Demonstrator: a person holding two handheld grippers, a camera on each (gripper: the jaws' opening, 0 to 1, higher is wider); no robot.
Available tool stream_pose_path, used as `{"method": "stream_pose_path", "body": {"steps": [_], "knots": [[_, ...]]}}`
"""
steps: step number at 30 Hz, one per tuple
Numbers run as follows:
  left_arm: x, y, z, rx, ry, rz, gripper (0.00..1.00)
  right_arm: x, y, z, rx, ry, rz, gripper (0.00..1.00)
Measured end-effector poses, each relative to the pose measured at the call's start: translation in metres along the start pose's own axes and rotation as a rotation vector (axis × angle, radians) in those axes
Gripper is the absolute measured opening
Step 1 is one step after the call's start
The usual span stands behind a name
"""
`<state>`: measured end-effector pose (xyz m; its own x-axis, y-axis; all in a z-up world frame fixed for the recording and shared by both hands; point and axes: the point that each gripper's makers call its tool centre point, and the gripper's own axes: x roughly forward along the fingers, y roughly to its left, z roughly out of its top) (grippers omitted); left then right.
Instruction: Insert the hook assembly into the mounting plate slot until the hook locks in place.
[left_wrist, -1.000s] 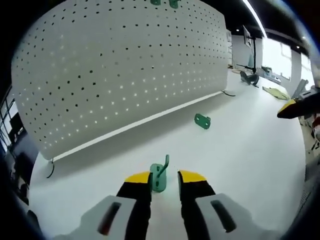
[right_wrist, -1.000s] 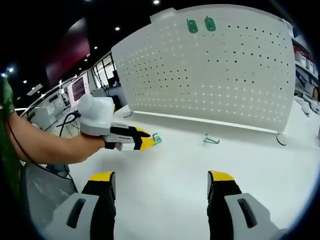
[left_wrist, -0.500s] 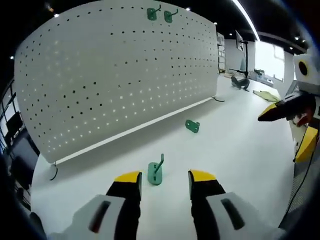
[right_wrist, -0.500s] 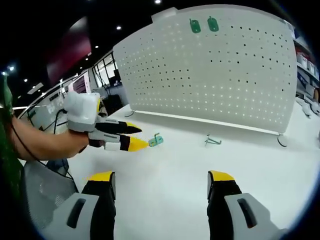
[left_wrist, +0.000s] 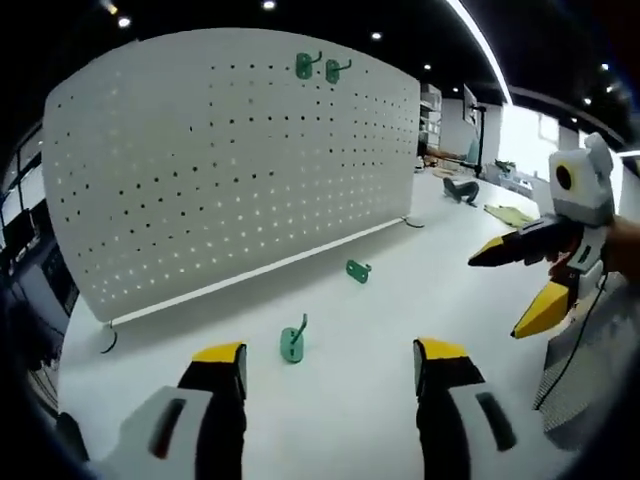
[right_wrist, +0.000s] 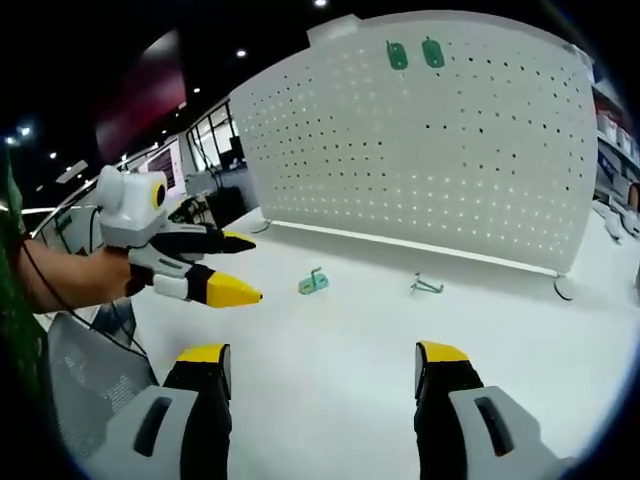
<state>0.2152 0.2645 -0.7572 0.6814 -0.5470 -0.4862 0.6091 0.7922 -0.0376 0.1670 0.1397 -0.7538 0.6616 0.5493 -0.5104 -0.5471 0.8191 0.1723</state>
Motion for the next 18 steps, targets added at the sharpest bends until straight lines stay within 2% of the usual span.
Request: {"method": "stream_pose_path", "body": {"steps": [6, 11, 18], "knots": [[-0.018, -0.009, 0.004, -0.037, -0.024, -0.031, 0.83, -0.004, 0.002, 0.001, -0.014, 0.009, -0.004, 0.76], [-0.035, -0.018, 0.008, -0.035, -0.052, -0.057, 0.89, -0.005, 0.006, 0.004, -0.027, 0.014, -0.003, 0.76], [-0.057, -0.025, 0.003, -0.052, -0.036, -0.105, 0.94, -0.003, 0.012, 0.006, -0.041, 0.029, -0.001, 0.76]]}}
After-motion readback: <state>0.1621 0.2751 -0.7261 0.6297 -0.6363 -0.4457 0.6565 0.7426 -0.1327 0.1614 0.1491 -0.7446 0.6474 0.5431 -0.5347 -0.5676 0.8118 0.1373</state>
